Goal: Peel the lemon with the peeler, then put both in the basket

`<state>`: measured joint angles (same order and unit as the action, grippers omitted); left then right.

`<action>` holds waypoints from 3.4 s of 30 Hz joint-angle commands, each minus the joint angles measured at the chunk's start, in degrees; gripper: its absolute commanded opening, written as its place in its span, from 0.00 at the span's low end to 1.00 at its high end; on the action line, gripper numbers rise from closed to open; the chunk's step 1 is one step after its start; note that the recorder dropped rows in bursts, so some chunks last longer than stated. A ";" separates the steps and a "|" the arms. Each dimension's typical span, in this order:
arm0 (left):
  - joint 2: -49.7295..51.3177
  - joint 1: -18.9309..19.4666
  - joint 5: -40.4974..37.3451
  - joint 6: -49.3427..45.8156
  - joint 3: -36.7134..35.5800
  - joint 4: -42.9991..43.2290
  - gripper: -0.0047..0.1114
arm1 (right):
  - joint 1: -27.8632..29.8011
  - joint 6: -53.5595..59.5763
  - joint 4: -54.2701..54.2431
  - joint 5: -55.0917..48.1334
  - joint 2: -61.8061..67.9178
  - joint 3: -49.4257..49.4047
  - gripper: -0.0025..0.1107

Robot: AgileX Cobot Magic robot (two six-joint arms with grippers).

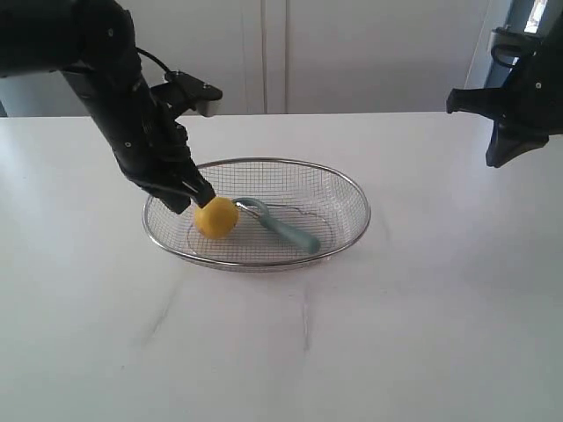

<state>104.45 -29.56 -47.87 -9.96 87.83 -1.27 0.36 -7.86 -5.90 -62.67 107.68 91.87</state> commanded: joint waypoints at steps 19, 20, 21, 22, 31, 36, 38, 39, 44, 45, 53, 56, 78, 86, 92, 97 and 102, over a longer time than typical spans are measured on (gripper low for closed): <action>-4.68 12.48 -13.77 8.45 0.21 1.27 0.04 | 0.30 0.06 0.43 0.24 -0.72 -0.11 0.02; -4.78 12.70 -13.90 8.70 0.21 1.95 0.04 | 0.30 0.06 0.43 0.24 -0.72 -0.11 0.02; -5.07 13.04 -14.04 8.70 0.21 1.95 0.04 | 0.30 0.06 0.43 0.24 -0.72 -0.11 0.02; -5.15 13.42 -14.04 8.70 0.21 2.09 0.04 | 0.30 0.06 0.43 0.24 -0.72 -0.11 0.02; -6.11 14.25 -14.87 8.70 0.21 2.85 0.04 | 0.30 0.06 0.43 0.24 -0.72 -0.11 0.02; -6.11 14.25 -13.24 8.53 0.21 2.83 0.04 | 0.30 0.06 0.43 0.24 -0.72 -0.11 0.02; -6.11 14.25 -13.14 8.53 0.21 2.83 0.04 | 0.30 0.06 0.43 0.24 -0.72 -0.11 0.02; -6.11 14.25 -13.14 8.53 0.21 2.83 0.04 | 0.30 0.06 0.43 0.24 -0.72 -0.11 0.02; -6.11 14.25 -13.01 8.53 0.21 2.83 0.04 | 0.30 0.06 0.43 0.24 -0.72 -0.11 0.02; -6.11 14.25 -13.01 8.53 0.21 2.83 0.04 | 0.30 0.06 0.43 0.24 -0.72 -0.11 0.02; -6.11 14.25 -13.28 8.76 0.21 2.45 0.04 | 0.30 0.06 0.43 0.24 -0.72 -0.11 0.02; -6.11 14.25 -13.18 8.75 0.21 2.16 0.04 | 0.30 0.06 0.43 0.24 -0.72 -0.11 0.02; -18.49 14.25 -6.28 8.75 0.12 2.16 0.04 | 0.30 0.06 0.43 0.24 -0.72 -0.11 0.02; -23.09 14.25 -0.68 8.75 -2.85 2.16 0.04 | 0.30 0.06 0.43 0.24 -0.72 -0.11 0.02; -27.06 14.25 3.70 8.75 -8.78 2.16 0.04 | 0.30 0.06 0.43 0.24 -0.72 -0.11 0.02; -30.98 15.64 6.11 8.75 -14.52 1.86 0.04 | 0.30 0.06 0.43 0.24 -0.72 -0.11 0.02; -35.03 17.53 7.95 8.87 -20.00 1.27 0.04 | 0.30 0.06 0.43 0.24 -0.72 -0.11 0.02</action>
<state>71.85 -12.95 -40.75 -1.80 70.44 0.89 0.36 -7.86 -5.90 -62.67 107.68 91.87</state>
